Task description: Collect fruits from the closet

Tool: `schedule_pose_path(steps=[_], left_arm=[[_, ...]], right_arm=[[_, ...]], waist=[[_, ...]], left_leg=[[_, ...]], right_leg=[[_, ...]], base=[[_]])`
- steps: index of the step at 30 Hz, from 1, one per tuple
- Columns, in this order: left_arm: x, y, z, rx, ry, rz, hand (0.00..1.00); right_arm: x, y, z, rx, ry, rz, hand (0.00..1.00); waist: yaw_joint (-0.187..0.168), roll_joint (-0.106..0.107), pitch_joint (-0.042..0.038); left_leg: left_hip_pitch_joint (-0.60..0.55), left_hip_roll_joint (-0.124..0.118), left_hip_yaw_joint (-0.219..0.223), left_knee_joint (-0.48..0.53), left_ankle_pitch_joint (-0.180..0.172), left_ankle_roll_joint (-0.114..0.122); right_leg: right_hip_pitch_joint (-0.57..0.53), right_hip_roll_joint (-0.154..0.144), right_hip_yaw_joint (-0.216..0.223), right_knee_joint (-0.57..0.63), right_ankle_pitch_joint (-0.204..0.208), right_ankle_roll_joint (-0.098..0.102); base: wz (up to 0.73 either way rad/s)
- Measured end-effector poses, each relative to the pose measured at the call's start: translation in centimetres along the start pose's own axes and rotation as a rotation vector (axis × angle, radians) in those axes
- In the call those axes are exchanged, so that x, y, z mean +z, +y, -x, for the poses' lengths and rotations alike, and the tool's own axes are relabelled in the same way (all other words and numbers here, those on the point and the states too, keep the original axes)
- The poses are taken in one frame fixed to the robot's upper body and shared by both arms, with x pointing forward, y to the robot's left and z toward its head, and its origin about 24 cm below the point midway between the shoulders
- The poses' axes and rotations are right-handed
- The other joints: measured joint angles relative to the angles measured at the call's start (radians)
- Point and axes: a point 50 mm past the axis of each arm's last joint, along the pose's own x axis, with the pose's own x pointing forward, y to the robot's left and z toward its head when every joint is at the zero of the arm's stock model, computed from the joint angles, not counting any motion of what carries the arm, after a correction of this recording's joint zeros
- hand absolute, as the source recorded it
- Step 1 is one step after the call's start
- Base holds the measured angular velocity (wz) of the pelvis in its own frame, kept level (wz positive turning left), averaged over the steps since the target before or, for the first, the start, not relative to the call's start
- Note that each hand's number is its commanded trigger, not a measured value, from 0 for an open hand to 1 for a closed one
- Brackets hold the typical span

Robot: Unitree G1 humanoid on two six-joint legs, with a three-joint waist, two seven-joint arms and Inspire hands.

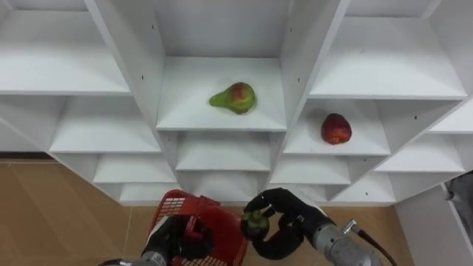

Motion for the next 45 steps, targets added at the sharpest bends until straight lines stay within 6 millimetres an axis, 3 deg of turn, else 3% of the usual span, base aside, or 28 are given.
schedule_pose_path(steps=[23, 30, 37, 45], left_arm=[[0.8, -1.2, -0.1, -0.085, -0.051, -0.02, 1.0], [0.8, -1.7, -0.1, -0.115, -0.055, -0.017, 1.0], [0.5, -2.2, -0.1, -0.153, -0.042, -0.025, 1.0], [0.6, -2.3, -0.1, -0.174, -0.043, -0.025, 1.0]], right_arm=[[-0.4, 0.6, -1.3, -0.02, 0.025, 0.006, 1.0], [0.1, 0.2, -1.7, -0.025, 0.009, 0.013, 1.0], [-0.4, 0.4, -1.8, -0.008, 0.036, 0.013, 1.0], [-0.7, 1.2, -1.9, 0.026, 0.055, 0.025, 1.0]], waist=[[0.0, 0.014, -0.0002], [0.0, 0.019, 0.002], [-0.001, 0.028, 0.0073], [-0.002, 0.028, 0.0075]], left_leg=[[-0.011, -0.01, -0.006, 0.007, 0.001, 0.0], [-0.022, -0.009, -0.001, 0.007, 0.001, 0.0], [-0.016, -0.008, 0.001, 0.0, 0.001, 0.001], [-0.014, -0.008, 0.005, -0.007, 0.002, 0.001]], right_leg=[[-0.016, -0.019, -0.004, 0.025, -0.02, 0.004], [-0.031, -0.015, 0.0, 0.033, -0.021, 0.002], [-0.03, -0.015, -0.002, 0.033, -0.021, 0.002], [-0.03, -0.015, 0.001, 0.032, -0.021, 0.002]], base=[[0.02], [-0.01], [0.0], [0.0]])
